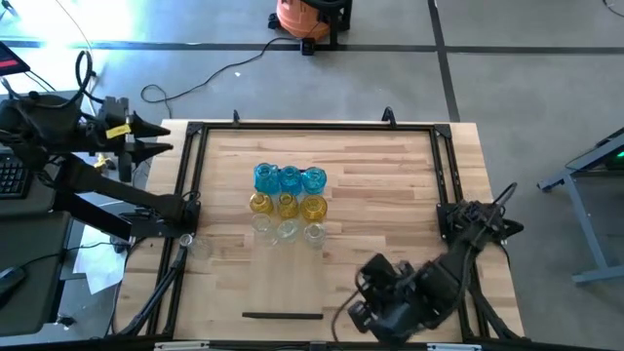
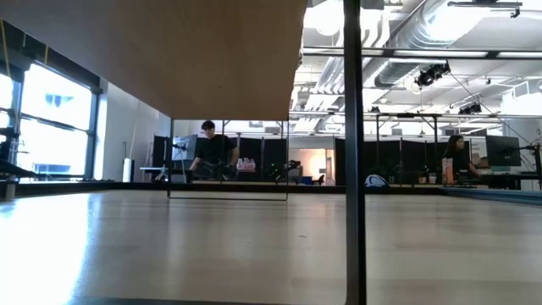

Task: Sort vases onto shelf
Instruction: Put the bottom transparent vase on the shelf

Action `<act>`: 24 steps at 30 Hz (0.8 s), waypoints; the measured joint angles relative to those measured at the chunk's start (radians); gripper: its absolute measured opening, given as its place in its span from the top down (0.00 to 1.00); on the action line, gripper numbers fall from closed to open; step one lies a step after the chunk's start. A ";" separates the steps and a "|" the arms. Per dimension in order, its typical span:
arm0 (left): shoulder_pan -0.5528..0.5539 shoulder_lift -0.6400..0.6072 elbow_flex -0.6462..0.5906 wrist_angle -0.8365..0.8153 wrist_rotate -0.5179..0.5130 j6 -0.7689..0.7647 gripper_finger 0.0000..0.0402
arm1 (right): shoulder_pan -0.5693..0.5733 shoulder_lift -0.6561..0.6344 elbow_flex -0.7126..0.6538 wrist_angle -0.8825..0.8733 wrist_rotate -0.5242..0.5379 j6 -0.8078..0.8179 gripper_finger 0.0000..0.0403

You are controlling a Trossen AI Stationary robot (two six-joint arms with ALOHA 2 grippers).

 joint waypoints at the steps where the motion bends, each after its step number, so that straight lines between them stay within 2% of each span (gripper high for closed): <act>1: 0.000 0.000 0.000 -0.006 -0.014 0.000 0.57 | 0.018 0.001 0.000 -0.005 0.000 0.042 1.00; 6: 0.000 0.001 0.000 -0.038 -0.055 0.021 0.57 | 0.069 0.015 -0.044 -0.002 -0.073 0.247 1.00; 9: 0.000 0.002 0.000 -0.050 -0.055 0.073 0.57 | 0.079 0.029 -0.079 0.002 -0.145 0.316 0.99; 12: 0.000 0.002 0.000 -0.054 -0.048 0.113 0.57 | 0.078 0.039 -0.114 0.019 -0.173 0.346 0.97; 18: 0.000 -0.006 -0.001 -0.067 0.022 0.126 0.57 | 0.056 0.035 -0.125 0.030 -0.174 0.264 0.96; 24: 0.000 -0.023 -0.001 -0.067 0.047 0.150 0.57 | 0.016 0.032 -0.123 0.099 -0.178 0.039 0.96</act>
